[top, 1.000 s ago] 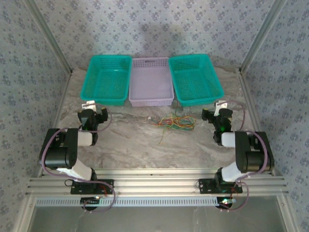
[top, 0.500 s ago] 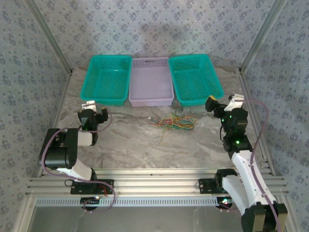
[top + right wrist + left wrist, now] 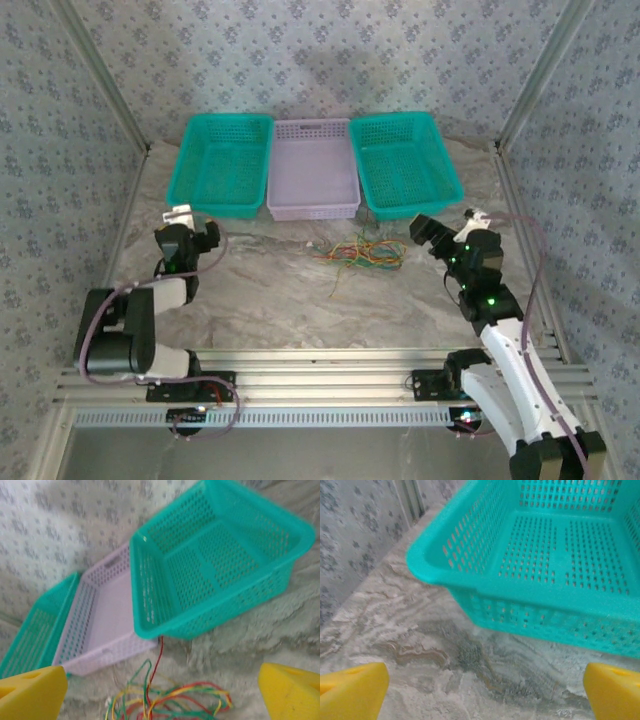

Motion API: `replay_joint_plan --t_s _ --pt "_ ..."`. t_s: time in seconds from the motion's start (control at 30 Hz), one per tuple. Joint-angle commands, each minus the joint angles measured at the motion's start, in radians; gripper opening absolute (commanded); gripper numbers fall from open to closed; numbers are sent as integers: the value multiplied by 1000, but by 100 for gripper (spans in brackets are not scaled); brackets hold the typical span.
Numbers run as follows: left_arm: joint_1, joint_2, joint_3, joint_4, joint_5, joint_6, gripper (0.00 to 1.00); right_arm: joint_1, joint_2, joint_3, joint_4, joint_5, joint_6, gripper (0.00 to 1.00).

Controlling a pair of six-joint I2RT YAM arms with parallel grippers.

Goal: Untangle the cables

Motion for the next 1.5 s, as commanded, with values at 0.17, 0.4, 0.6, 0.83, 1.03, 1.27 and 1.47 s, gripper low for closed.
replay_joint_plan --t_s 0.17,0.4,0.6,0.83,1.03,1.27,1.47 --pt "-13 -332 102 -544 -126 -217 100 217 122 80 -211 181 -86 100" --pt "-32 -653 100 -789 -61 -535 100 271 205 49 -236 175 -59 100" --pt "-32 -791 9 -694 218 -722 100 272 281 62 -223 112 -75 100" --pt "-33 -638 172 -911 364 -710 100 258 386 72 -153 -7 -94 99" --pt "-123 -535 212 -975 360 -650 100 239 443 93 -94 -45 -92 98" --pt "-411 -503 226 -1025 125 -641 100 229 527 124 -63 -20 -78 92" --pt "-618 -363 278 -1041 9 -636 99 232 536 120 -57 100 -68 87"
